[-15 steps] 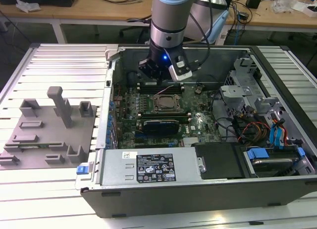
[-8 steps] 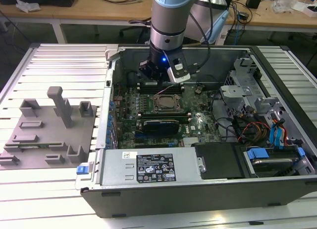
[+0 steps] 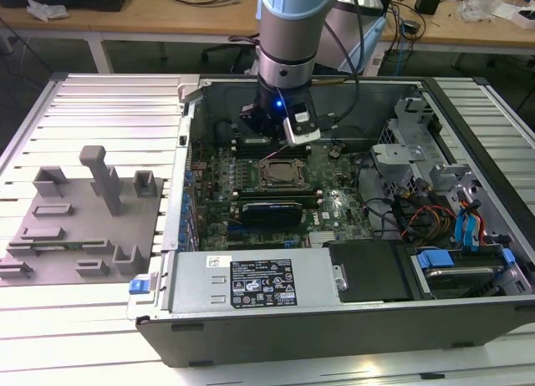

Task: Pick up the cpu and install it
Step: 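Install the first cpu locking lever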

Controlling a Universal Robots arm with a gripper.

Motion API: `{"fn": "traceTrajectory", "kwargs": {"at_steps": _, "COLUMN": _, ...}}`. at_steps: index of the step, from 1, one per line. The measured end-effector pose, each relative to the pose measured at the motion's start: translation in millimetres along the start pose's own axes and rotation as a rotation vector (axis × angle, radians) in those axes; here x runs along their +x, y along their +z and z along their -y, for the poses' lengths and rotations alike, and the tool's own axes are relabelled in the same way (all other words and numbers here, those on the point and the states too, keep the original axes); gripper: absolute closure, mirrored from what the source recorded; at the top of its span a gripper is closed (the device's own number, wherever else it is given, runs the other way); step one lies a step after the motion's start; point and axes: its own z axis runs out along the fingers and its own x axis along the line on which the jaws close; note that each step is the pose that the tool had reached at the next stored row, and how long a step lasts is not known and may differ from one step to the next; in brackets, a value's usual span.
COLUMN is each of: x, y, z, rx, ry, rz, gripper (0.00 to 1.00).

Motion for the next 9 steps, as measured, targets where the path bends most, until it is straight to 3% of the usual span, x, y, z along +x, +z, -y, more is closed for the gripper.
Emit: {"fn": "traceTrajectory", "kwargs": {"at_steps": 9, "x": -2.4, "y": 2.8, "z": -1.5, "rx": 0.0001, "ry": 0.006, "rz": 0.0013, "gripper": 0.89}}
